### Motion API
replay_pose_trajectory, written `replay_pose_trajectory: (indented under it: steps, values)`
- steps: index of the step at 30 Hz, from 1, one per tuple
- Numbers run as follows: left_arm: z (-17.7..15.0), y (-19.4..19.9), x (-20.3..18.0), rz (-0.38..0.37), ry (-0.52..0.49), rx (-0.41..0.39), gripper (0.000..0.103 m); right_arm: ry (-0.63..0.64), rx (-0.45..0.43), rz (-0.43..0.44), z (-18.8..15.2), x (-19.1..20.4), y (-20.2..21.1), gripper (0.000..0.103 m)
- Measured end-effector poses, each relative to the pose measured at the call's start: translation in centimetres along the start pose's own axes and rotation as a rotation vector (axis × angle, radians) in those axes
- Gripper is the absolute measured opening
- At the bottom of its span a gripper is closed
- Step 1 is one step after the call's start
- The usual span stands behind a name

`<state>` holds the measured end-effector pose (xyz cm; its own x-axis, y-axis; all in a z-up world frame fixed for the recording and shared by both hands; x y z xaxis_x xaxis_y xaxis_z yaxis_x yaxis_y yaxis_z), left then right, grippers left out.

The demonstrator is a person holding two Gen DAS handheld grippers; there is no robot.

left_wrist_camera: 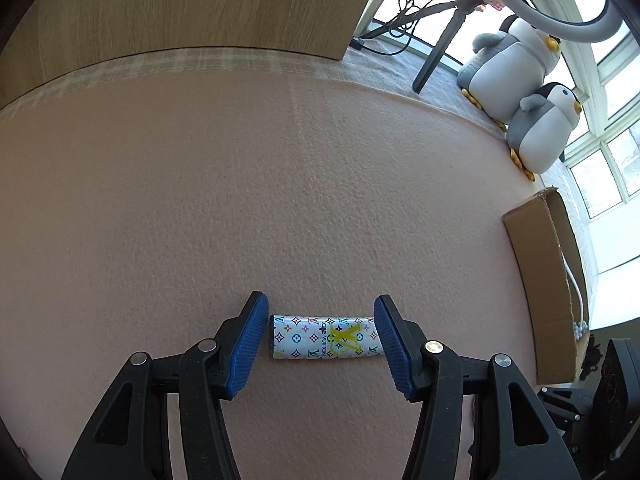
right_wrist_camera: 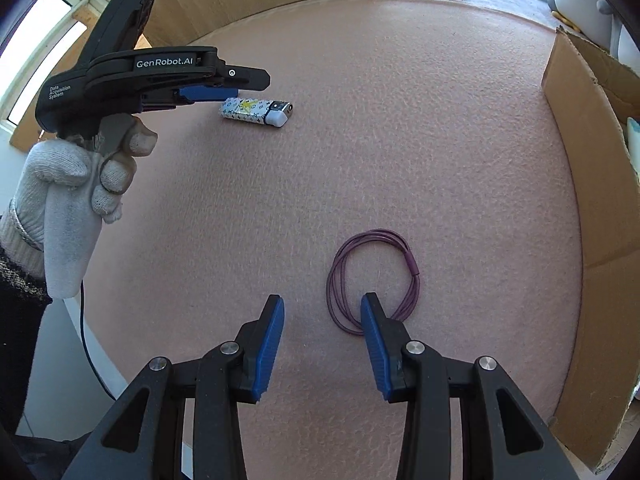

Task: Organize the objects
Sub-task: 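Close the right gripper on the purple cord while the left grasps the lighter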

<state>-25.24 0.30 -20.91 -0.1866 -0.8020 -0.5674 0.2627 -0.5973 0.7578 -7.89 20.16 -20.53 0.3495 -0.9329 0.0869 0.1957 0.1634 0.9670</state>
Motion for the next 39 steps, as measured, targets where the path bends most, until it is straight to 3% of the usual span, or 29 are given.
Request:
replay_pose_trajectory:
  steps: [9, 15, 22, 27, 28, 29, 32, 35, 39]
  values:
    - [-5.4, 0.1, -3.1, -0.031, -0.035, 0.061, 0.059, -0.024, 0.001, 0.031, 0.3, -0.6, 0.3, 0.037]
    - [-5.6, -0.2, -4.8, 0.092, -0.123, 0.045, 0.059, -0.020, -0.009, 0.017, 0.6, 0.1, 0.0, 0.037]
    - [-4.4, -1.5, -4.9, 0.215, -0.220, 0.072, 0.058, 0.113, -0.057, -0.153, -0.2, 1.0, 0.2, 0.037]
    - [-4.2, -2.0, -4.8, 0.239, -0.246, 0.067, 0.046, 0.235, -0.079, -0.267, -0.3, 1.7, 0.0, 0.037]
    - [-4.2, -2.0, -4.8, 0.242, -0.250, 0.066, 0.039, 0.246, -0.082, -0.273, -0.4, 1.7, 0.0, 0.036]
    - [-4.2, -1.9, -4.7, 0.241, -0.247, 0.064, 0.032, 0.252, -0.081, -0.273, -0.4, 1.7, 0.0, 0.035]
    - [-4.4, -1.4, -4.2, 0.227, -0.227, 0.053, 0.026, 0.248, -0.078, -0.275, -0.2, 1.2, 0.1, 0.025]
    - [-4.9, -0.8, -3.7, 0.203, -0.190, 0.034, 0.025, 0.229, -0.079, -0.281, 0.0, 0.8, 0.1, 0.012]
    - [-6.0, 0.1, -3.3, 0.154, -0.125, 0.009, 0.025, 0.176, -0.079, -0.257, 0.1, -0.2, 0.3, 0.003]
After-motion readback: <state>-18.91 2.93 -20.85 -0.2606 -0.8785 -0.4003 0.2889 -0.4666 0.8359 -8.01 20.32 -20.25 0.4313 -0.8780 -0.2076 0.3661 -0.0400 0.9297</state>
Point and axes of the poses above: each gripper's, at about its wrist camera, not at the fingertips, and y roughly against the way its jaws point, x to its left, z to its top, the point moved 7 cm from there along -y, roughly the way its jaws point, and after that the axes turned 14 degrees about -z, right-handed, at the moved point
